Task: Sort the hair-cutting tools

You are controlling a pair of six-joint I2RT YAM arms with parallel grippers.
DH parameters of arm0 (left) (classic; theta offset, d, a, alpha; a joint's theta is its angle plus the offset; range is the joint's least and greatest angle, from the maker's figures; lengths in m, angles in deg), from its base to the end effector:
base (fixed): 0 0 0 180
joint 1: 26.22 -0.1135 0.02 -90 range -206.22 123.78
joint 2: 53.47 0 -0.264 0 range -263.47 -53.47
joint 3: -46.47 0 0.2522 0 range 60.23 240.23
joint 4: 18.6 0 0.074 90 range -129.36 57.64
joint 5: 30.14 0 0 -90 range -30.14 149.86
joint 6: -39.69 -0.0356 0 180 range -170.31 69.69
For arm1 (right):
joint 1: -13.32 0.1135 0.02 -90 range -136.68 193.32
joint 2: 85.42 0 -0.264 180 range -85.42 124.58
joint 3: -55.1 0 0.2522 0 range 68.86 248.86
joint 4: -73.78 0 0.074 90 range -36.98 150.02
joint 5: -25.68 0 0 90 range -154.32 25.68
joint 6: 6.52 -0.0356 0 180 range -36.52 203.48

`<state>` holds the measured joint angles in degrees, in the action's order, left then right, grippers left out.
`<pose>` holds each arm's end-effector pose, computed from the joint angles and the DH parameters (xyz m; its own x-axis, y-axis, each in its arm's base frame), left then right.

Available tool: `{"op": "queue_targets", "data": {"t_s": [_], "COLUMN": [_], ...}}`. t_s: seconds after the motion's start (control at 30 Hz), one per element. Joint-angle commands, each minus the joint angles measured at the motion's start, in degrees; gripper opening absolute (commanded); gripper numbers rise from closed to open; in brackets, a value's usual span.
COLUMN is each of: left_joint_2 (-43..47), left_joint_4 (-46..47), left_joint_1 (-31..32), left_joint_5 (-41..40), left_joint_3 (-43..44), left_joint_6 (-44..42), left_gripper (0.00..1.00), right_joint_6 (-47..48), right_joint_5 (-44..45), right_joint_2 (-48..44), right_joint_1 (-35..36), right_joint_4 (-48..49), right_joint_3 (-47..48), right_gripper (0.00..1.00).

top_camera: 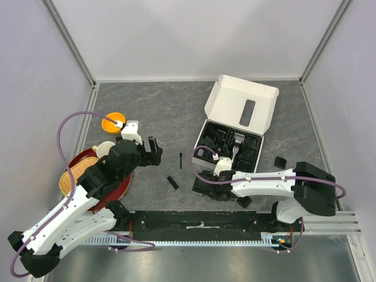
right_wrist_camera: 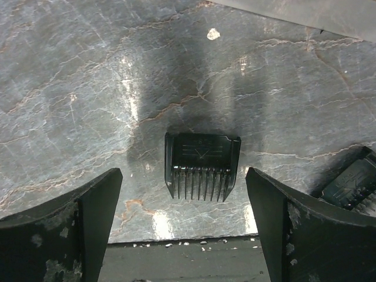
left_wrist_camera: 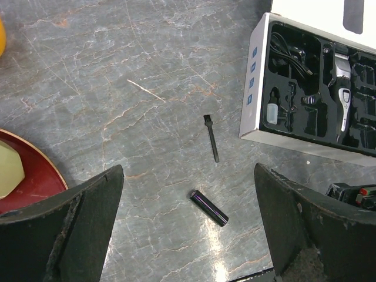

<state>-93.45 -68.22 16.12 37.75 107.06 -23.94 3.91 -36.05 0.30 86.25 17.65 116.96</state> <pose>0.1179 -0.0893 0.3200 -0.4903 -0.1100 -0.8646 0.1819 0.9573 -0.2249 0.0893 0.2333 0.1710 -0.8566 0.1612 -0.4902 0.1363 0.9869 0.0865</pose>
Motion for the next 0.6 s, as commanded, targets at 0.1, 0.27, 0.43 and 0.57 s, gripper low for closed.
{"op": "queue_targets", "data": {"t_s": [0.1, 0.27, 0.43, 0.57], "left_joint_2": [0.44, -0.27, -0.35, -0.53], "left_joint_4": [2.37, 2.37, 2.37, 2.37], "left_joint_1": [-0.07, -0.07, -0.07, -0.07], "left_joint_5": [0.14, -0.13, -0.48, -0.66], "left_joint_3": [0.02, 0.11, 0.02, 0.10], "left_joint_6": [-2.29, -2.46, -2.46, -2.46], "left_gripper": [0.98, 0.98, 0.98, 0.98], "right_joint_6": [-5.24, -5.33, -5.24, -5.07], "right_joint_5": [1.35, 1.87, 1.96, 2.40], "right_joint_2": [2.00, 3.85, 4.46, 4.29], "right_joint_1": [0.29, -0.41, -1.47, -1.65], "right_joint_4": [-0.70, -0.61, -0.35, -0.08], "right_joint_3": [0.42, 0.95, 0.86, 0.68], "right_gripper": [0.93, 0.88, 0.80, 0.72]}}
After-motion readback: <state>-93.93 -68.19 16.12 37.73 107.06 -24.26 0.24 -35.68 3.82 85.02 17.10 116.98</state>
